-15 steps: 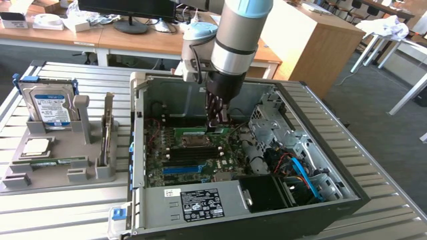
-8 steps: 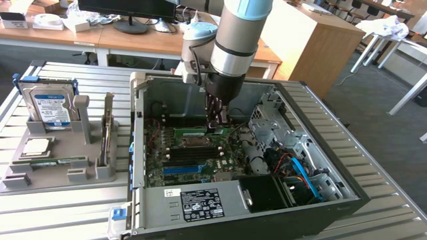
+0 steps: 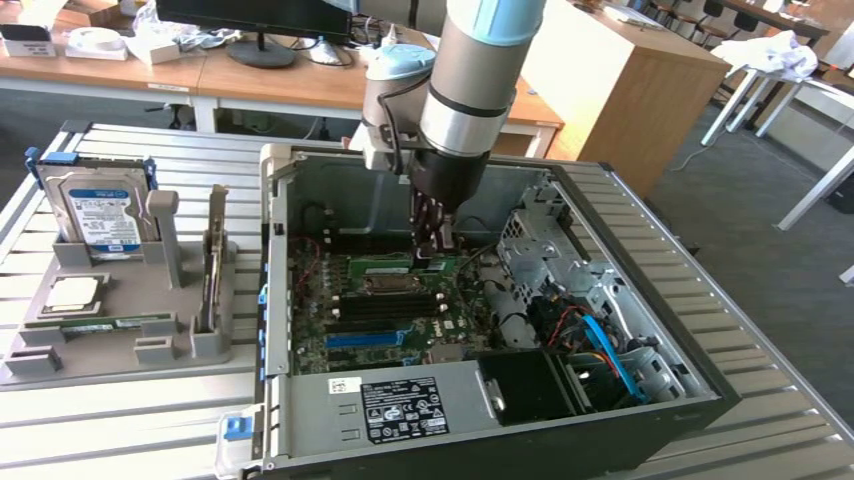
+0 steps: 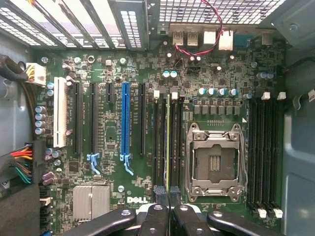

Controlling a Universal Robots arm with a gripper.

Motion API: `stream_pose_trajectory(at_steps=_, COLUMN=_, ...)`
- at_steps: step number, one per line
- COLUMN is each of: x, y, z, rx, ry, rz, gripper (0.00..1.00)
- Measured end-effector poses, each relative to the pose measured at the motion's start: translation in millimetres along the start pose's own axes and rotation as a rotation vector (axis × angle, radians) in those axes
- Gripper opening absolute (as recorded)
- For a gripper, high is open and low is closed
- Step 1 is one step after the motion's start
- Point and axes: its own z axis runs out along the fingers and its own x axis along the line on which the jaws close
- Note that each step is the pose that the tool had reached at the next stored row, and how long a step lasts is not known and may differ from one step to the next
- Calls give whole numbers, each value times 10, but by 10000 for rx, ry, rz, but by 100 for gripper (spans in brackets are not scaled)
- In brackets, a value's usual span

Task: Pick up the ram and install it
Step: 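Insert the ram into the slot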

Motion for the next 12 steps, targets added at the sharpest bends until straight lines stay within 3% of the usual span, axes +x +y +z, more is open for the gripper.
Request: stream_pose_trajectory(at_steps=12, x=1, y=0, z=58, rx=0, ry=0, rz=0, gripper=12)
